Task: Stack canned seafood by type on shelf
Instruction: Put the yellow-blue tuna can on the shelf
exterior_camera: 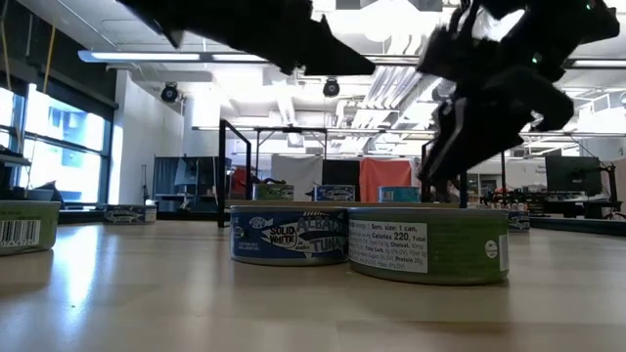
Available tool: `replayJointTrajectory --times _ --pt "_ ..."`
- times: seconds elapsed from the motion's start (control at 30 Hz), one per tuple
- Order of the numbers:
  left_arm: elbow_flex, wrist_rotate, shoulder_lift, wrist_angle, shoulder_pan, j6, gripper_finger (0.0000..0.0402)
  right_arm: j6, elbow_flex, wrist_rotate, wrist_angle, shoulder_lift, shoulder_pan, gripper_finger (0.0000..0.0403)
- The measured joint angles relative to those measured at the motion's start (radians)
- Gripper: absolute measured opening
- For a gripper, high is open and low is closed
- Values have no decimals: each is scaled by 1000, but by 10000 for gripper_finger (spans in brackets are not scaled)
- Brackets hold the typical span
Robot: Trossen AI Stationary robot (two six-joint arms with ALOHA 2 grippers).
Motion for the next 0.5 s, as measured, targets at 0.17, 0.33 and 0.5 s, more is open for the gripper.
replayJointTrajectory --times 0.17,0.33,0.5 --pt "-1 -153 -35 -86 -41 33 0 -122 1 64 57 0 15 171" --pt "-1 -203 -36 -163 -44 -20 0 -128 1 109 54 -39 65 162" --pt "-1 -202 -31 -187 -40 -42 0 -164 50 48 -26 -166 121 161"
